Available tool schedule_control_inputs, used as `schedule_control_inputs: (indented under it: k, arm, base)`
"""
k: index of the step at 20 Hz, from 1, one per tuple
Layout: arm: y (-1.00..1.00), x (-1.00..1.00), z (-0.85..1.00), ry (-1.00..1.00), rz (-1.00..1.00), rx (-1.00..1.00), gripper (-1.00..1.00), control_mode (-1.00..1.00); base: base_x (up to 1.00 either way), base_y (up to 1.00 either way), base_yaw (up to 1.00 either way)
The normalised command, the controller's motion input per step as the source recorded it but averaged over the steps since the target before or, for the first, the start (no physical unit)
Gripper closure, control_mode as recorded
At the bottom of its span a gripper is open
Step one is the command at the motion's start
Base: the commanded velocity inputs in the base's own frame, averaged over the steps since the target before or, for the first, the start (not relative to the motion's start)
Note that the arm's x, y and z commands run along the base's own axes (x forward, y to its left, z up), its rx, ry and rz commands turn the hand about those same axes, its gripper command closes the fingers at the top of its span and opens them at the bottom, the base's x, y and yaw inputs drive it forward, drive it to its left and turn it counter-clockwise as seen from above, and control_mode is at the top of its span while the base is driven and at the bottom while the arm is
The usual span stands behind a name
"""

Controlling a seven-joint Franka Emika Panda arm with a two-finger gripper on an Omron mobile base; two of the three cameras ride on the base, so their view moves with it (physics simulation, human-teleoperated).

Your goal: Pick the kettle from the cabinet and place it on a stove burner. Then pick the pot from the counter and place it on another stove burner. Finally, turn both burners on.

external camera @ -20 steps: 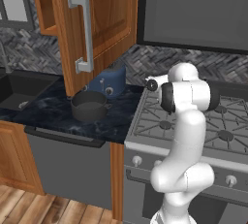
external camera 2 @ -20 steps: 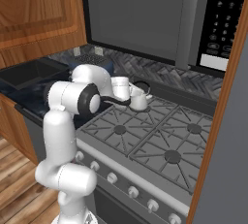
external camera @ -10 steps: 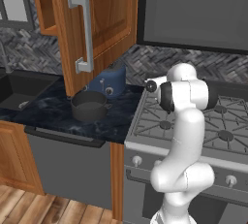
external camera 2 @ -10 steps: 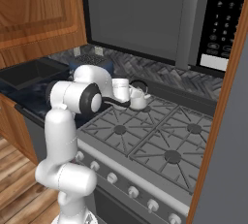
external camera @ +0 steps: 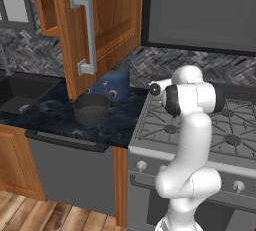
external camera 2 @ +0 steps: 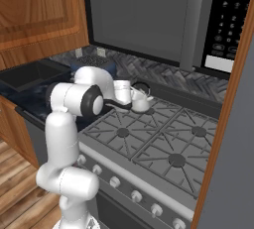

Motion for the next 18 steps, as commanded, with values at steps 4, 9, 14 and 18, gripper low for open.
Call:
schedule_control_inputs:
  k: [4,9,14,18]
  arm:
    - [0.18,-0.15,-0.14,-0.02,0.0,0.0,-1.0,-1.0]
    - [0.07,-0.06,-0.09,-0.02,0.0,0.0,-1.0,-1.0]
    - [0.0,0.0,-0.09,-0.05,0.0,0.0,-1.0,-1.0]
    - [0.0,0.03,-0.11,-0.06,0.01,0.0,-1.0,-1.0]
  base:
    - [0.0,0.0,0.0]
    - [0.0,0.0,0.0]
    - [0.0,0.0,0.0]
    - [0.0,0.0,0.0]
